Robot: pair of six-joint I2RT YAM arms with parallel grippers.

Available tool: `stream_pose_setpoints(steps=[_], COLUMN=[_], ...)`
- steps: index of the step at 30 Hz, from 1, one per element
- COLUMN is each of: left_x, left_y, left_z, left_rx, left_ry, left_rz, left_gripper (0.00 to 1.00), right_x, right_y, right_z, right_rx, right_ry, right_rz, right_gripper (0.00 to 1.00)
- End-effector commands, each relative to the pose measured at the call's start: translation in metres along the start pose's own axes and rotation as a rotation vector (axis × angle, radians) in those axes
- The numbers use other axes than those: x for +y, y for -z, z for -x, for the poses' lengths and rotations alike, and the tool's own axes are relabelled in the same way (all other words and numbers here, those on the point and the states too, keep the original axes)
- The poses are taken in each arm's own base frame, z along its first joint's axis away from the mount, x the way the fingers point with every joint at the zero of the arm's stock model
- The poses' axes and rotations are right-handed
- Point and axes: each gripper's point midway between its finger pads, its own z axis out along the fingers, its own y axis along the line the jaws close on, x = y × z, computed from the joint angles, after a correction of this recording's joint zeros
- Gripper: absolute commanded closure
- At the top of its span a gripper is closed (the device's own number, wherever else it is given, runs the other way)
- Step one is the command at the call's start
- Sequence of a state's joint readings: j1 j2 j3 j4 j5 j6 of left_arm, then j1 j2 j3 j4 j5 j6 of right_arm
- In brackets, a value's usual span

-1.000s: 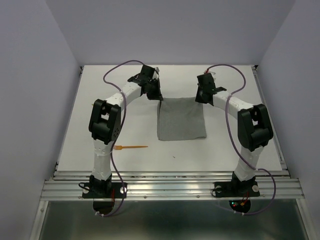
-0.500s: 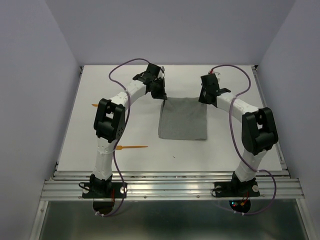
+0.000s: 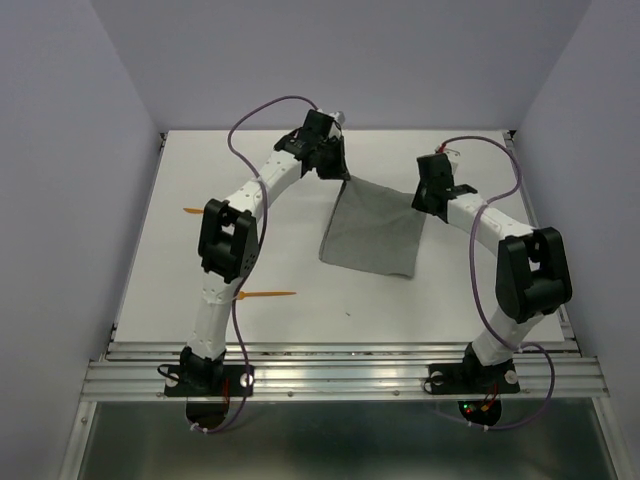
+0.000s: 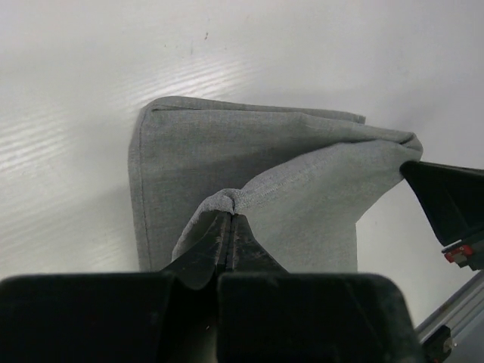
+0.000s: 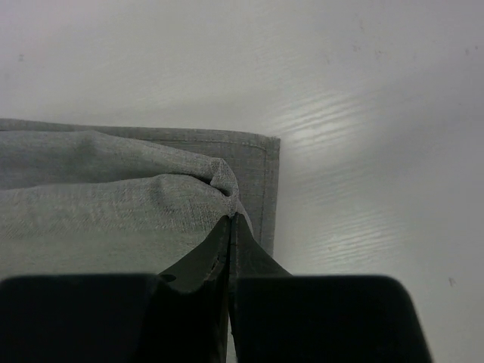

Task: Fold the napkin into a case and place the utensils inside
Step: Smooth out the upper triangle-folded napkin at the center of the board.

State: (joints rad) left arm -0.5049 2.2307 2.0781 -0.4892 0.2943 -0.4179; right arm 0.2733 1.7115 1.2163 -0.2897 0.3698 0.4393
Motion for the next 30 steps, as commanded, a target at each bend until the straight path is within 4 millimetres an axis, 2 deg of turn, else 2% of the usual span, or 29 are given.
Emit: stream_pose_setpoints(steps=[1,2,3,4,5,6,8,9,10,11,12,13,15,17,18,19,22,24,26,30], left_x=[0.000,0.009,0.009,0.006,0.004,0.001,0.006,0.001,0.007,0.007,0.008,0.014,0.013,0.016,0.015,0.017,0.019,0.019,0.021,0.020], left_y=[-0.030,-0.044,-0.044,-0.041,-0.036,-0.031,-0.026,-0.012,-0.012,-0.002,0.001,0.001,0.009,0.008,0.010,0.009,0.009,0.011,0.012,0.016], left_z=[0.008,0.000,0.003,0.006,0.008,0.014,0.008,0.016,0.012,0.018,0.018,0.014,0.015,0.007,0.007,0.003,-0.001,-0.002,-0.005,-0.005], left_rx=[-0.001,0.027,0.026,0.026,0.019,-0.003,0.002,-0.026,-0.021,-0.042,-0.043,-0.037,-0.049,-0.033,-0.036,-0.029,-0.020,-0.019,-0.017,-0.021], left_ry=[-0.032,-0.024,-0.027,-0.035,-0.038,-0.047,-0.042,-0.046,-0.035,-0.034,-0.034,-0.029,-0.039,-0.036,-0.035,-0.033,-0.028,-0.028,-0.030,-0.037], left_rz=[-0.009,0.009,0.012,0.008,0.006,0.000,0.008,-0.002,0.007,0.006,0.012,0.032,0.036,0.043,0.041,0.043,0.044,0.046,0.050,0.049], left_gripper=[0.82,0.46,0.37,0.30,0.19,0.16,0.08,0.08,0.08,0.08,0.08,0.08,0.08,0.09,0.10,0.10,0.11,0.13,0.14,0.18], right_x=[-0.031,-0.038,-0.037,-0.037,-0.038,-0.039,-0.040,-0.047,-0.049,-0.054,-0.057,-0.066,-0.070,-0.071,-0.059,-0.060,-0.049,-0.052,-0.046,-0.049], right_y=[-0.018,-0.023,-0.025,-0.027,-0.028,-0.027,-0.023,-0.023,-0.022,-0.023,-0.023,-0.026,-0.028,-0.032,-0.032,-0.033,-0.037,-0.040,-0.041,-0.046], right_z=[-0.003,-0.008,-0.011,-0.014,-0.018,-0.020,-0.017,-0.017,-0.019,-0.019,-0.021,-0.031,-0.038,-0.052,-0.049,-0.049,-0.051,-0.051,-0.046,-0.042], right_rx=[-0.017,-0.011,0.002,0.009,0.015,0.018,0.007,0.002,0.003,0.007,0.015,0.053,0.078,0.119,0.116,0.108,0.105,0.109,0.087,0.084], right_ry=[-0.077,-0.089,-0.087,-0.085,-0.089,-0.088,-0.097,-0.109,-0.112,-0.132,-0.148,-0.172,-0.212,-0.229,-0.232,-0.241,-0.243,-0.257,-0.268,-0.296], right_rz=[-0.093,-0.113,-0.104,-0.109,-0.107,-0.107,-0.108,-0.132,-0.138,-0.145,-0.144,-0.138,-0.119,-0.077,-0.008,0.010,0.096,0.113,0.144,0.132], right_gripper=[0.99,0.96,0.91,0.82,0.72,0.53,0.53,0.53,0.52,0.45,0.42,0.38,0.37,0.36,0.34,0.33,0.33,0.33,0.40,0.42])
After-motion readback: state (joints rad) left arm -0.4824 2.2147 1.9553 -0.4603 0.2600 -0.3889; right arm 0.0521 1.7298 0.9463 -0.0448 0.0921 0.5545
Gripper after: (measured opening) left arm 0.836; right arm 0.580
